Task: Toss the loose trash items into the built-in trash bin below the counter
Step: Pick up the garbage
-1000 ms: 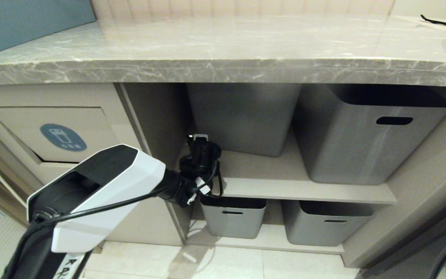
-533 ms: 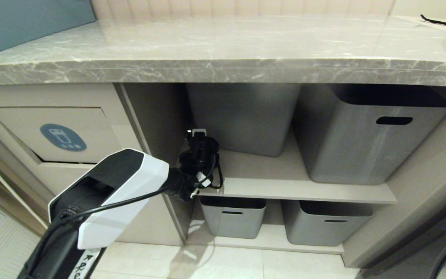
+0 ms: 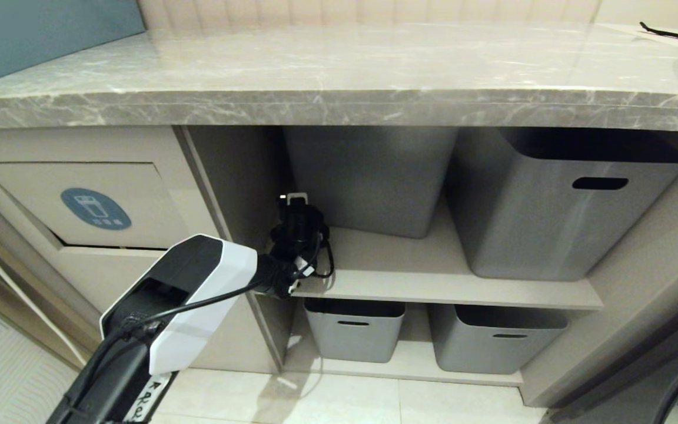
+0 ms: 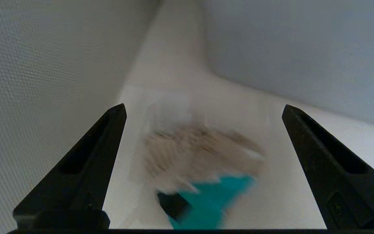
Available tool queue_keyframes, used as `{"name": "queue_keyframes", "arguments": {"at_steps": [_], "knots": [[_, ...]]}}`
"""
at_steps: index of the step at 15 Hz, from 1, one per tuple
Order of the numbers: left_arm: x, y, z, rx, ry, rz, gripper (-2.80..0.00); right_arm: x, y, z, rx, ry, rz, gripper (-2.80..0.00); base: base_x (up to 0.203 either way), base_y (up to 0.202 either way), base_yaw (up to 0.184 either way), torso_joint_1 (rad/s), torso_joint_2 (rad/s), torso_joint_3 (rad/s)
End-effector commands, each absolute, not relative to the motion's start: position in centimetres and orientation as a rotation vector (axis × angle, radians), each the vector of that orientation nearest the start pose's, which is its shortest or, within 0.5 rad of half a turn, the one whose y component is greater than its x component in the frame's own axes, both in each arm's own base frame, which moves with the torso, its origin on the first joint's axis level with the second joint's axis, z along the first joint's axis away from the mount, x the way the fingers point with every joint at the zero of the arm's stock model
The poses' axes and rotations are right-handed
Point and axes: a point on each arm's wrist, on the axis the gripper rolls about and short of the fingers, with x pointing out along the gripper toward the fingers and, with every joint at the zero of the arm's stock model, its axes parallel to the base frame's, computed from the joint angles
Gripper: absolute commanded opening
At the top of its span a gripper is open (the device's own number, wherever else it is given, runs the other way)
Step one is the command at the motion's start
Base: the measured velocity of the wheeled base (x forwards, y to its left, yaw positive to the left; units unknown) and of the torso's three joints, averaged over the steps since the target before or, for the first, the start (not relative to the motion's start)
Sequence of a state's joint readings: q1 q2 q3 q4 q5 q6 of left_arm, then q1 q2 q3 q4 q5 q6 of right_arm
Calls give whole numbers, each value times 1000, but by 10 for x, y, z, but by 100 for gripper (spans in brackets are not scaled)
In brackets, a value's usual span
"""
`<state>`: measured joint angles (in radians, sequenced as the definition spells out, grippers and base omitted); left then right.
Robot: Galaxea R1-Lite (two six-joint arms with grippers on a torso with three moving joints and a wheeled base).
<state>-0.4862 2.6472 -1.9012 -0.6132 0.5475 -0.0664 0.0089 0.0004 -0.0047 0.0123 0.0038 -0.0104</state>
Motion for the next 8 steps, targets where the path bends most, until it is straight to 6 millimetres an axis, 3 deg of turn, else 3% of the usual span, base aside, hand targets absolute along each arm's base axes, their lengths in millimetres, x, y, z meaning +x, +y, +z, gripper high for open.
{"name": "queue_keyframes", "arguments": {"at_steps": [1, 8], "knots": [[487, -245, 56, 0, 120, 50, 0, -23, 0, 75, -11, 6, 14, -280, 0, 0, 0, 0, 0, 0], [487, -245, 50, 8, 142, 43, 0, -23, 0, 75, -11, 6, 14, -280, 0, 0, 0, 0, 0, 0]]}}
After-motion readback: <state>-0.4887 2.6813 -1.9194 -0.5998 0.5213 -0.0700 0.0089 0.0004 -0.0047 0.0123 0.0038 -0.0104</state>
